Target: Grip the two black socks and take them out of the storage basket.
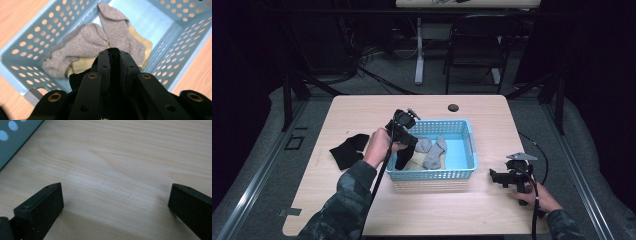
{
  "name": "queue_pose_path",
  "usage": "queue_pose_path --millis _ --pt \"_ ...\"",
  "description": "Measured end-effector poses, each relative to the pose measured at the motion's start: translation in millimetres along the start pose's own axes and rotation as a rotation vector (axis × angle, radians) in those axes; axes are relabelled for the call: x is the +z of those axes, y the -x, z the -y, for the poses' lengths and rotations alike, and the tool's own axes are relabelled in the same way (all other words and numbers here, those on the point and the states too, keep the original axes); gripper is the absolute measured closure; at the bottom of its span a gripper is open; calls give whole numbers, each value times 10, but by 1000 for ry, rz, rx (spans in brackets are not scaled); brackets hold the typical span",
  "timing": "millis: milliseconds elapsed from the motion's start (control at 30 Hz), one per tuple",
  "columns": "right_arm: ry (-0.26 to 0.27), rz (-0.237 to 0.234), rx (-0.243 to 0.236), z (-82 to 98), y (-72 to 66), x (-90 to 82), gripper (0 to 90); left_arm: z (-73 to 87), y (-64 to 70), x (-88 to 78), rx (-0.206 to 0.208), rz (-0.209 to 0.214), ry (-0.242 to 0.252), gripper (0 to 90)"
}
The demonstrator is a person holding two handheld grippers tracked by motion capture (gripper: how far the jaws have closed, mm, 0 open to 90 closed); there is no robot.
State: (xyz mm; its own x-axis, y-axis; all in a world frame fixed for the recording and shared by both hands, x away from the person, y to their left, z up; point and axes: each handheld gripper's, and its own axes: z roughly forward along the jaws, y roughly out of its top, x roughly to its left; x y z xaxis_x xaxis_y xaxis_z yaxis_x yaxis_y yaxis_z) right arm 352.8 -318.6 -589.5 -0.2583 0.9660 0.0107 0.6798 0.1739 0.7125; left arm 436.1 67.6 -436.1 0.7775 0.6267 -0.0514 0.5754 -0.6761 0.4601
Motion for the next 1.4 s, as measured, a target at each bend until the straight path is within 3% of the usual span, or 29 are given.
queue_pose_path --millis 167,400,467,633,767,1000,1400 --pt "-5 -2 -5 -2 4 -3 0 -26 -19 -79 2 0 7 808" --pt "-6 -2 -4 -3 4 -3 0 -72 -25 -311 8 -20 61 807" --pt "-6 -2 -4 -3 3 -3 0 -83 -14 -363 15 -62 64 807" --pt "1 -1 0 0 0 1 0 -90 -23 -495 33 -97 63 807" --pt "0 -1 -1 0 0 1 0 -18 -124 -702 7 -117 98 807" --pt "1 0 0 0 0 1 0 130 -293 -926 -33 -151 124 806" --pt "0 0 0 -1 -1 1 0 478 -589 -1156 -127 -188 136 806"
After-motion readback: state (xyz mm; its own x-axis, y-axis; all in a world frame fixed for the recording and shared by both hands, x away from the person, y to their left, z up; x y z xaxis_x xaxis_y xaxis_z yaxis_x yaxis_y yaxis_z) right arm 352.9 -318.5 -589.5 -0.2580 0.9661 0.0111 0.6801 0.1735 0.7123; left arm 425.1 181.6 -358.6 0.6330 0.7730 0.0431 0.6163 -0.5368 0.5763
